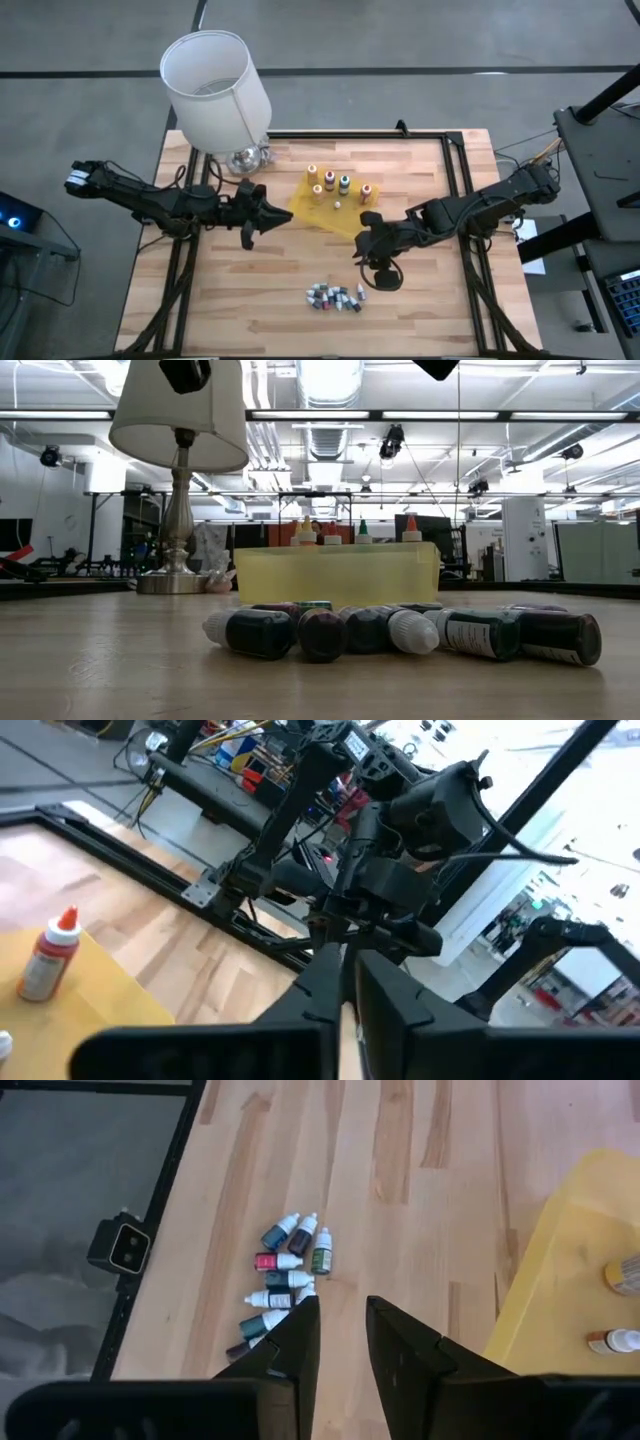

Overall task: Pick & Place food coloring
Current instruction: Put the small purple food coloring bottle into the yellow bin

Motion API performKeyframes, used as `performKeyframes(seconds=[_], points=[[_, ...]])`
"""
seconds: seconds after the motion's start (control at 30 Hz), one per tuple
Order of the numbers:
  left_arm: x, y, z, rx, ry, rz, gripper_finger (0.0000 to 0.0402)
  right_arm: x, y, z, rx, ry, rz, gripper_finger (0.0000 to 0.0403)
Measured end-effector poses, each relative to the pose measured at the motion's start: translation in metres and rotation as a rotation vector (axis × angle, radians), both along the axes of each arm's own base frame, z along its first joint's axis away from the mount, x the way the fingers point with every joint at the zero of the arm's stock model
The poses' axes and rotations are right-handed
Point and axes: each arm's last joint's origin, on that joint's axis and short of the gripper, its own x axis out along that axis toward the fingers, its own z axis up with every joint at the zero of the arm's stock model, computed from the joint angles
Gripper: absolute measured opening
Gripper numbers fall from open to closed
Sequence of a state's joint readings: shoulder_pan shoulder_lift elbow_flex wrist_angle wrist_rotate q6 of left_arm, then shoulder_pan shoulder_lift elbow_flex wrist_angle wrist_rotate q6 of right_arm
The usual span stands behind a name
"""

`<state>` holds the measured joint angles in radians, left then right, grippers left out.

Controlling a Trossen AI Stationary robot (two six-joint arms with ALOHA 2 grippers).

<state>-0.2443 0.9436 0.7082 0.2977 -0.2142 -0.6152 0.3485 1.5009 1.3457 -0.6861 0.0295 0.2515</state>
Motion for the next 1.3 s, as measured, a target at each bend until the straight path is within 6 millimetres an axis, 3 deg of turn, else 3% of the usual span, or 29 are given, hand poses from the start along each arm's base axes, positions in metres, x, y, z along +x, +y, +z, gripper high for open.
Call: performKeyframes(seconds=[0.33,0.77,0.87,1.1,1.3], points=[[-0.003,0.0,0.003,0.141,-0.02,-0.014,0.0,0.001,0.005,0.003,0.182,0.018,-0.158,0.0095],[-0.003,0.0,0.003,0.141,-0.021,-0.014,0.0,-0.005,0.032,-0.001,0.367,0.118,-0.284,0.0166],[-0.003,0.0,0.003,0.135,-0.019,-0.014,0.0,0.0,0.039,-0.009,0.376,0.14,-0.29,0.0179],[-0.002,0.0,-0.001,0.07,-0.004,-0.019,0.0,0.026,0.062,-0.049,0.424,0.252,-0.18,0.019],[-0.002,0.0,-0.001,0.035,0.0,-0.022,0.0,0.042,0.069,-0.077,0.373,0.322,-0.181,0.019]])
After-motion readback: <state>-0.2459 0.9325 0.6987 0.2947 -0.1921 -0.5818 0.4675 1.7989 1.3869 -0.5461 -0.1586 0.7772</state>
